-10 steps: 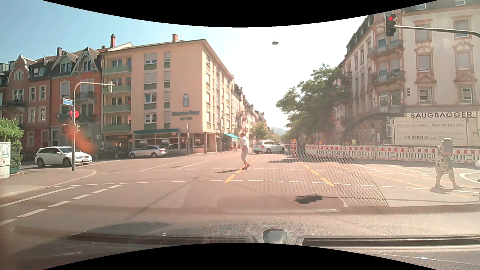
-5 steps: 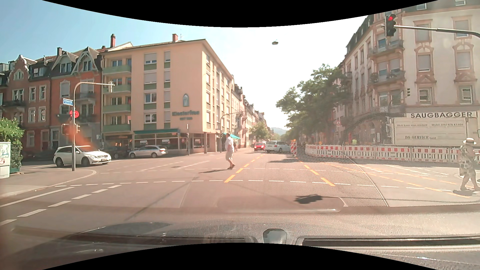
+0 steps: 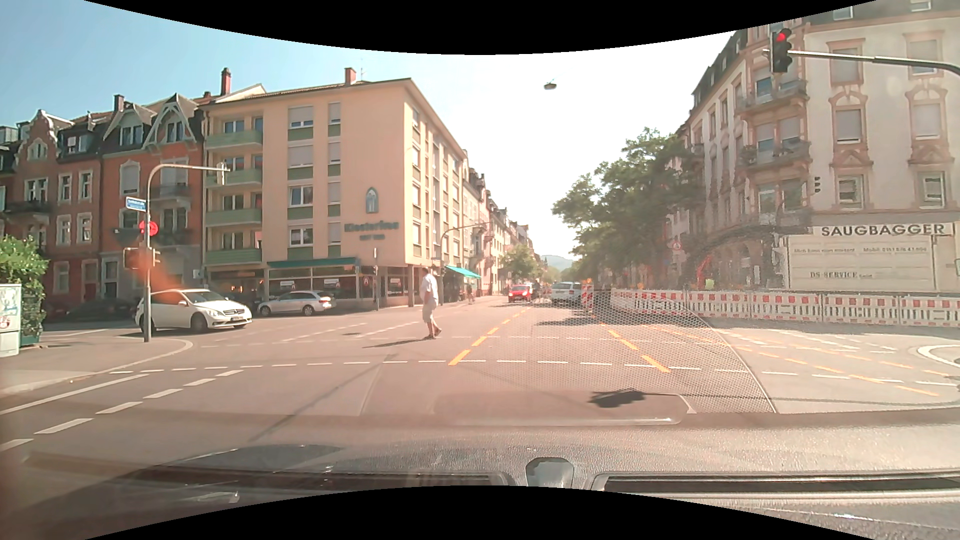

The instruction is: Follow the waypoints while adhering to traffic rules and regulations

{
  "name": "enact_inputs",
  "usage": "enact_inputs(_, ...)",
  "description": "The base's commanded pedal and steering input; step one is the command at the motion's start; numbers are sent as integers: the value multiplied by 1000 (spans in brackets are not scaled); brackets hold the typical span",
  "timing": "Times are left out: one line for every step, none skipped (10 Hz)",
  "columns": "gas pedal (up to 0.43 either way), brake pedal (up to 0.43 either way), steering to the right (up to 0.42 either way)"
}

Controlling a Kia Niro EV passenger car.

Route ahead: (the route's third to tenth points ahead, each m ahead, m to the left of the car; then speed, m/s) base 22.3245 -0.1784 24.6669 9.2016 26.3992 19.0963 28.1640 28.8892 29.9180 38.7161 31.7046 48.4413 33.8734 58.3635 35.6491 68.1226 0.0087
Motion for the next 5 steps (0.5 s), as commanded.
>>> enact_inputs(0, 238, 19)
enact_inputs(0, 238, 19)
enact_inputs(0, 238, 18)
enact_inputs(0, 238, 18)
enact_inputs(0, 238, 19)
